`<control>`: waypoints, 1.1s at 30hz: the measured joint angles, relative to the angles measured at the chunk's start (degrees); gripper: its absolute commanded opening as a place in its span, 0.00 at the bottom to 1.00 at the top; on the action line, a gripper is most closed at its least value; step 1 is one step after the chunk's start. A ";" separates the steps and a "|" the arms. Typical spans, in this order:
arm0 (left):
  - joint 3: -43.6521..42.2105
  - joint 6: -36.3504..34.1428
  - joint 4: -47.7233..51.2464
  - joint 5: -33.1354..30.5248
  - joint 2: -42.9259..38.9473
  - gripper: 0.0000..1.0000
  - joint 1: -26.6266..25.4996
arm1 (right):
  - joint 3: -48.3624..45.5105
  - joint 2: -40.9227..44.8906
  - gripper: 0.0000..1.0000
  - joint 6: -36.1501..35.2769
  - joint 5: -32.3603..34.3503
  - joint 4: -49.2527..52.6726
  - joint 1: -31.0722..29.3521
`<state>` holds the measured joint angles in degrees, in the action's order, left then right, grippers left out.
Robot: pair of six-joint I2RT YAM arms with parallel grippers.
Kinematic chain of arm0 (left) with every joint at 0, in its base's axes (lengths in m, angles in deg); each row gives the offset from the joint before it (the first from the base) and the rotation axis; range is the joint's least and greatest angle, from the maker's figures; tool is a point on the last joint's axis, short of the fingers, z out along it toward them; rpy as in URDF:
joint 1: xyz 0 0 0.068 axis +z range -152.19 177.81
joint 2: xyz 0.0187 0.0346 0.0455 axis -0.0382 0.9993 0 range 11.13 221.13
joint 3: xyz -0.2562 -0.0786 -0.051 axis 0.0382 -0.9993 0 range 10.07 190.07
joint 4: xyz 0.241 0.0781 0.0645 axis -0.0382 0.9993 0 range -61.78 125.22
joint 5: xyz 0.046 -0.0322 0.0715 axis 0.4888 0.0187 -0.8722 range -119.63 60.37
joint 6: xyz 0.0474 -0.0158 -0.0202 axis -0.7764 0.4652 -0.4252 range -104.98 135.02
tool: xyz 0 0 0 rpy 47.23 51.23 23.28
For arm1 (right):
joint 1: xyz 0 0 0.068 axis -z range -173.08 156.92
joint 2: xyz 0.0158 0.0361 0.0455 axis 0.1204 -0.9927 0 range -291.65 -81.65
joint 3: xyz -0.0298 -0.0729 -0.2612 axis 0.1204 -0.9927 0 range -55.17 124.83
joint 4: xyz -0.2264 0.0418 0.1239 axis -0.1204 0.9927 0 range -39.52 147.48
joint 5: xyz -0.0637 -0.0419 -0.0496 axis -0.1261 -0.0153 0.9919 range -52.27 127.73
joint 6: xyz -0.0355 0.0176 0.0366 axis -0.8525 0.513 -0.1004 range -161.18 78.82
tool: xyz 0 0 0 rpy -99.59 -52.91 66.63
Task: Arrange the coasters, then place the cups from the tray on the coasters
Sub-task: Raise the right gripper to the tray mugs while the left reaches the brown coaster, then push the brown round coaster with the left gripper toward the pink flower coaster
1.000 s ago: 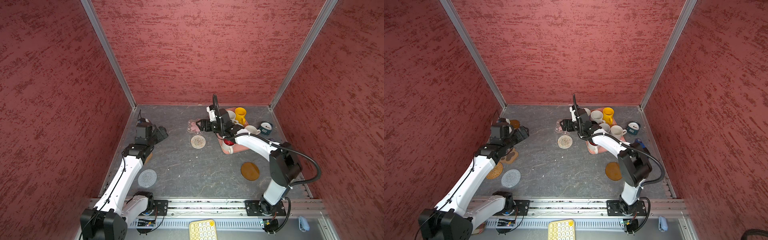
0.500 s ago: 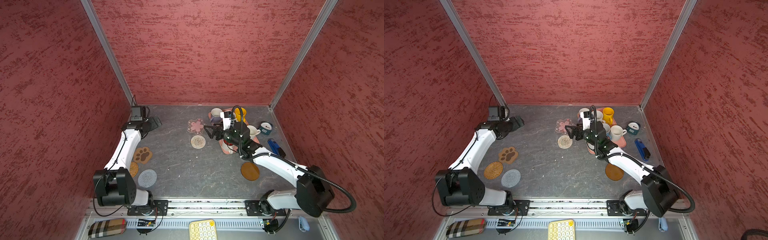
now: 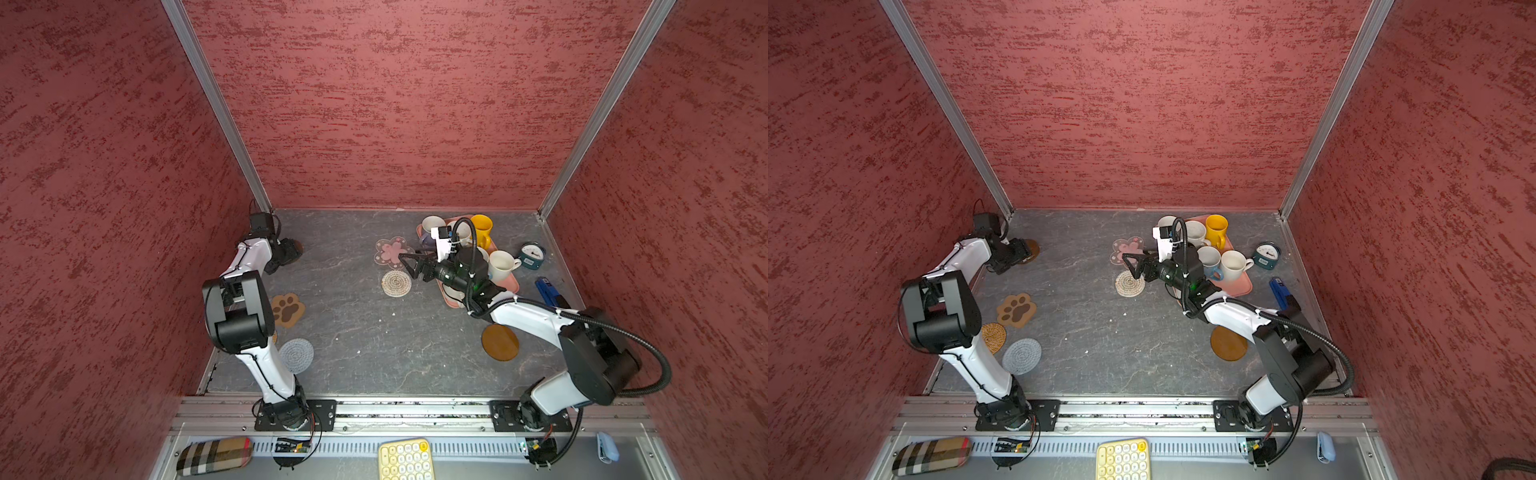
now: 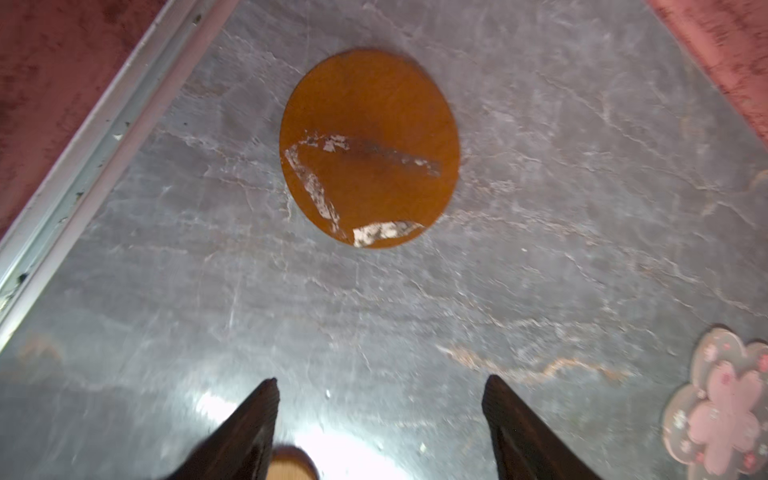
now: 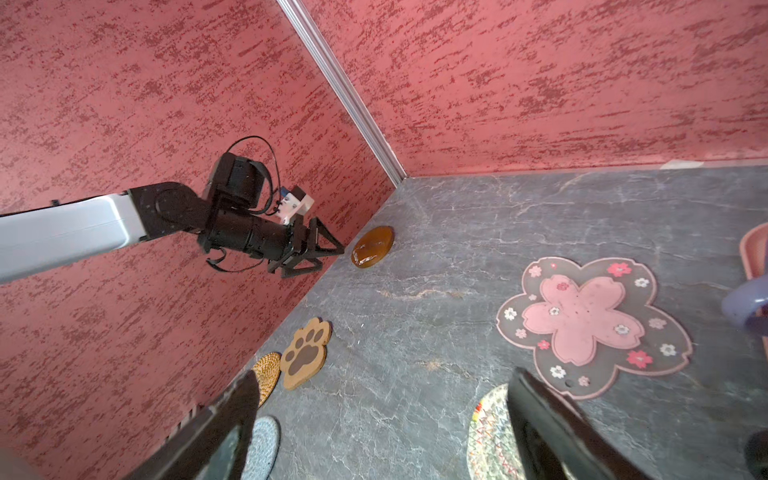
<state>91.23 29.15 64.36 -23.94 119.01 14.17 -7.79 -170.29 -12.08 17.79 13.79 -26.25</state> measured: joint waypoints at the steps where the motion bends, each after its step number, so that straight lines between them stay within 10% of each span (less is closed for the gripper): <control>1: 1.51 -0.83 -0.04 0.55 2.08 0.76 0.68 | -0.09 -0.26 0.94 -0.11 -0.39 -0.57 0.00; 33: 22.77 -15.17 1.38 2.54 23.39 0.62 4.79 | -0.07 -7.17 0.94 0.48 -7.30 -9.66 1.20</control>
<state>114.01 13.98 65.74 -21.40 142.39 18.96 -7.86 -177.46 -11.60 10.49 4.13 -25.05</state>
